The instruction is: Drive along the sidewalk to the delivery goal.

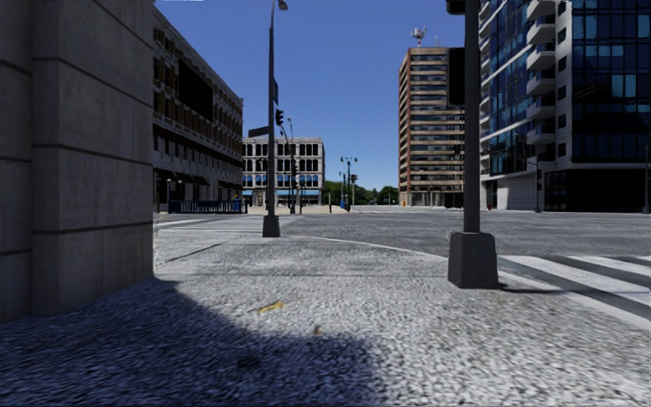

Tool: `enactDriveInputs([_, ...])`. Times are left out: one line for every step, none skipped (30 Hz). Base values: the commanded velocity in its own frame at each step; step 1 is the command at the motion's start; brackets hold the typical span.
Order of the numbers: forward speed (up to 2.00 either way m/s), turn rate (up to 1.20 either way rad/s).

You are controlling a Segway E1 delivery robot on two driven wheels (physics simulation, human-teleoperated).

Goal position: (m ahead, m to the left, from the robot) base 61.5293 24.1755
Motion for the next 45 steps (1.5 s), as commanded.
enactDriveInputs([2.0,0.4])
enactDriveInputs([2.0,0.4])
enactDriveInputs([2.0,0.4])
enactDriveInputs([2.0,0.4])
enactDriveInputs([2.0,0.4])
enactDriveInputs([2.0,0.4])
enactDriveInputs([2.0,0.4])
enactDriveInputs([2.0,0.4])
enactDriveInputs([2.0,0.4])
enactDriveInputs([2.0,0.4])
enactDriveInputs([2.0,0.4])
enactDriveInputs([2.0,0.4])
enactDriveInputs([2.0,0.4])
enactDriveInputs([2.0,0.4])
enactDriveInputs([2.0,0.4])
enactDriveInputs([2.0,0.4])
enactDriveInputs([2.0,0.4])
enactDriveInputs([2.0,0.4])
enactDriveInputs([2.0,0.4])
enactDriveInputs([2.0,0.4])
enactDriveInputs([2.0,0.4])
enactDriveInputs([2.0,0.4])
enactDriveInputs([2.0,0.33])
enactDriveInputs([2.0,0.24])
enactDriveInputs([2.0,0.22])
enactDriveInputs([2.0,0.22])
enactDriveInputs([2.0,0.22])
enactDriveInputs([2.0,0.21])
enactDriveInputs([2.0,0.21])
enactDriveInputs([2.0,0.21])
enactDriveInputs([2.0,0.24])
enactDriveInputs([2.0,0.29])
enactDriveInputs([2.0,0.32])
enactDriveInputs([2.0,0.32])
enactDriveInputs([2.0,0.35])
enactDriveInputs([2.0,0.35])
enactDriveInputs([2.0,0.36])
enactDriveInputs([2.0,0.36])
enactDriveInputs([2.0,0.36])
enactDriveInputs([2.0,0.36])
enactDriveInputs([2.0,0.36])
enactDriveInputs([2.0,0.36])
enactDriveInputs([2.0,0.36])
enactDriveInputs([2.0,0.36])
enactDriveInputs([2.0,0.36])
